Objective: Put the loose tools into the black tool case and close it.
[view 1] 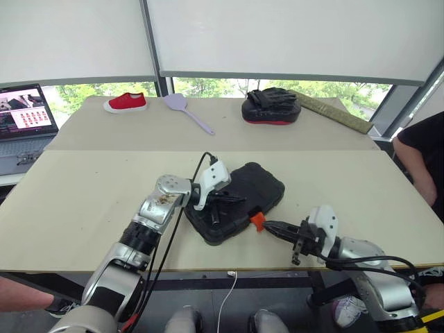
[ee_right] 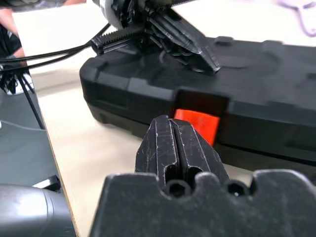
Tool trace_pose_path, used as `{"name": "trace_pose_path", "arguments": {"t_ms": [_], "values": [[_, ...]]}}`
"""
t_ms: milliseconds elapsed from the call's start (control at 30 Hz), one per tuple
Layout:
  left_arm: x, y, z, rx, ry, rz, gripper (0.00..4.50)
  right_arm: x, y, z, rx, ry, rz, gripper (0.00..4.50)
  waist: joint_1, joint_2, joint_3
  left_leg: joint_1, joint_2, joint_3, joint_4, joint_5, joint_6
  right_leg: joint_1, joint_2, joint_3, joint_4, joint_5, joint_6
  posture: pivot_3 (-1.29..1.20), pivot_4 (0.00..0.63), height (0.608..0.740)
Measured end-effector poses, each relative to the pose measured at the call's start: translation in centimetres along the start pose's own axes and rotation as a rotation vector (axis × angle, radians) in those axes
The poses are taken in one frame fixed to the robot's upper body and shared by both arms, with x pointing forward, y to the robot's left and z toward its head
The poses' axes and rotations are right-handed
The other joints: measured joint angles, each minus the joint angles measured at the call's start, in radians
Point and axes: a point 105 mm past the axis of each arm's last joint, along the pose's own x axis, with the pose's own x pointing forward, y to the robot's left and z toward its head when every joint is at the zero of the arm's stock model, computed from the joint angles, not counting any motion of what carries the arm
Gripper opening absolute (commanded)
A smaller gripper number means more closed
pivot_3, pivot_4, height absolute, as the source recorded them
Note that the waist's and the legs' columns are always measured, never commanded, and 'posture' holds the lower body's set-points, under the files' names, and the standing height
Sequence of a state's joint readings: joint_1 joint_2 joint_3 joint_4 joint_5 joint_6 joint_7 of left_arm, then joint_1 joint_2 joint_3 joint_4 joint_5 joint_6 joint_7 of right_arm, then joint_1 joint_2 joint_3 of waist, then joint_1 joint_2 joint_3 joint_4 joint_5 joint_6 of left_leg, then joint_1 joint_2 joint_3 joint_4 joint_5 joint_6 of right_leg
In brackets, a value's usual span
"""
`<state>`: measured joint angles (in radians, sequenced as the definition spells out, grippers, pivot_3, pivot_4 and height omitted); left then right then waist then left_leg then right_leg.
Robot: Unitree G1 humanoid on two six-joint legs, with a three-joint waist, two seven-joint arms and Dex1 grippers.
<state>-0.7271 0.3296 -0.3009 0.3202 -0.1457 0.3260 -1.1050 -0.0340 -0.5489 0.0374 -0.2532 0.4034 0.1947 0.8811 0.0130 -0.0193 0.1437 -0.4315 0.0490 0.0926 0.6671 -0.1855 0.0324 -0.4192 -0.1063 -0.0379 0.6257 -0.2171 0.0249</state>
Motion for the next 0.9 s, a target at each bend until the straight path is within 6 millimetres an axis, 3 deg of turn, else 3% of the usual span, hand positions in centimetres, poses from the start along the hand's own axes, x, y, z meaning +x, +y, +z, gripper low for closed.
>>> {"name": "trace_pose_path", "arguments": {"t_ms": [267,467,900], "values": [[-0.2,0.0,-0.4,-0.013,0.008,0.007,0.03,1.8,-0.8,-1.0,0.030,0.010,-0.034,0.00,-0.003,-0.002,-0.009,0.004,0.001,0.000,-0.001,-0.001,-0.001,0.001,0.000,0.000,0.000,0.000,-0.001,0.00,0.150,0.740],[-0.3,0.1,-0.5,-0.015,0.010,0.010,0.03,2.3,-1.3,-4.0,0.097,0.092,-0.050,0.00,-0.007,-0.003,-0.011,0.009,0.001,-0.001,-0.003,-0.004,-0.007,0.001,0.000,0.000,0.000,-0.001,-0.003,0.00,0.150,0.740],[-0.6,0.0,-0.6,-0.024,0.016,0.018,0.03,3.7,-1.7,-4.4,0.085,0.124,-0.031,0.00,-0.008,-0.003,-0.011,0.008,0.001,-0.001,-0.006,-0.001,-0.002,0.002,0.000,0.001,0.000,-0.002,-0.004,0.00,0.150,0.740]]}}
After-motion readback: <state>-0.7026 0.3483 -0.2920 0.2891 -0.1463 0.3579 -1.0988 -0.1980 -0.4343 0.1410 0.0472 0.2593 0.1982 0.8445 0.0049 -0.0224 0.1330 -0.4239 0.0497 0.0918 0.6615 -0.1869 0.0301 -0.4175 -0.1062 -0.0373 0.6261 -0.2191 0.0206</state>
